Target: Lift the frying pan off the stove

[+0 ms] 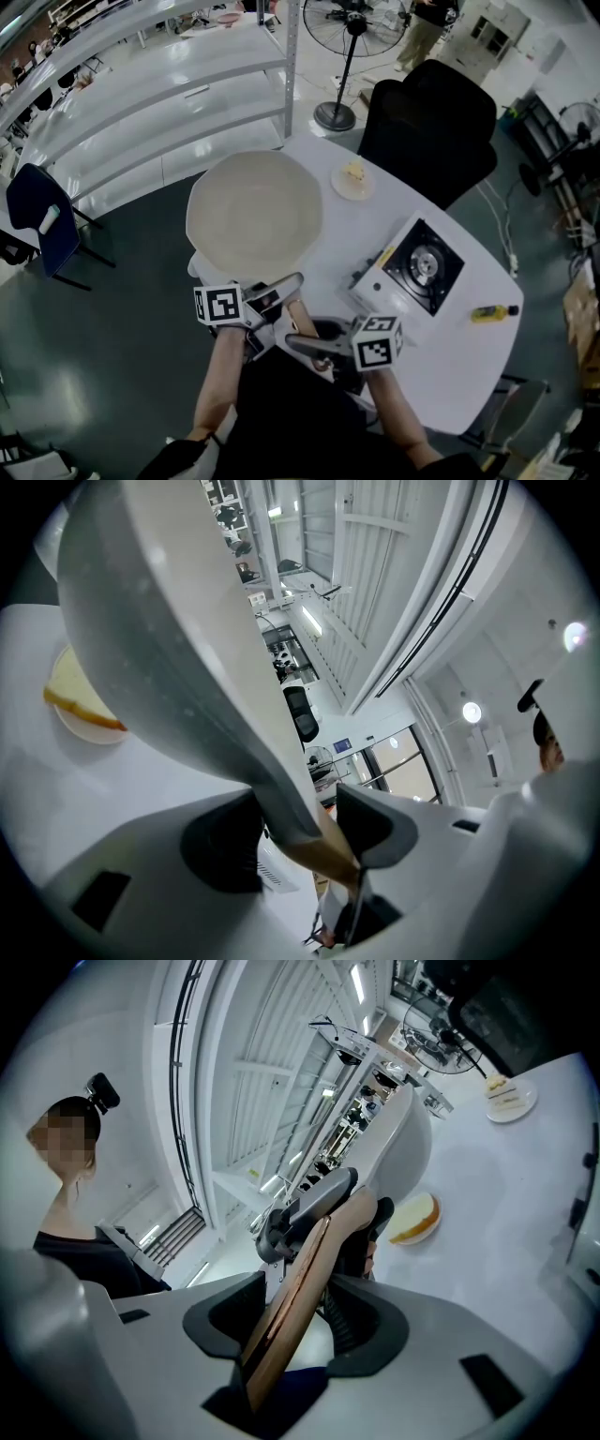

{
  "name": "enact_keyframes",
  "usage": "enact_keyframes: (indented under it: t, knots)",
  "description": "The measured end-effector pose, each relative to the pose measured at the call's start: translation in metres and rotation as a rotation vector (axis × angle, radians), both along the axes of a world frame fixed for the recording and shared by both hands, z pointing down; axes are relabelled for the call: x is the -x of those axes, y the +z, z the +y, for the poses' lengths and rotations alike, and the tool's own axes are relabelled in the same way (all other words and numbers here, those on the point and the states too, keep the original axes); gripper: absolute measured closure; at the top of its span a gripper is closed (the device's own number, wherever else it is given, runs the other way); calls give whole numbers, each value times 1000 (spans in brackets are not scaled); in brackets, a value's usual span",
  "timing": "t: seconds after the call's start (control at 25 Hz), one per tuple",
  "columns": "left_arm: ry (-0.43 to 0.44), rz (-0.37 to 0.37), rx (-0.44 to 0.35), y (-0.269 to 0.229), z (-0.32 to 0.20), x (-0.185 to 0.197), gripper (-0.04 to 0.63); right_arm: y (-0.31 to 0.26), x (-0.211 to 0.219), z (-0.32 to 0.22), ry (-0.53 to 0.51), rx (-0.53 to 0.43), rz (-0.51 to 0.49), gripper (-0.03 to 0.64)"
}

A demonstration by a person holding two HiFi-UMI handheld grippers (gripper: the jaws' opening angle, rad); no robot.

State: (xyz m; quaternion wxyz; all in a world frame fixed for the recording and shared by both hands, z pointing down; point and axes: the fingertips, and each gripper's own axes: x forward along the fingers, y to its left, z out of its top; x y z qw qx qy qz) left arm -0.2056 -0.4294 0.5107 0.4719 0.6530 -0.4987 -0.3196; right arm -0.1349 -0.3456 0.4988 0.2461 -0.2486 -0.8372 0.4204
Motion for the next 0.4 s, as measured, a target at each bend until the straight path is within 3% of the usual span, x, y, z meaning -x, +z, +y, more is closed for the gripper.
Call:
enact_keyframes:
  t: [0.4]
  knots:
    - [-2,-9,11,5,10,2,365,3,1,10,6,13,-4,422]
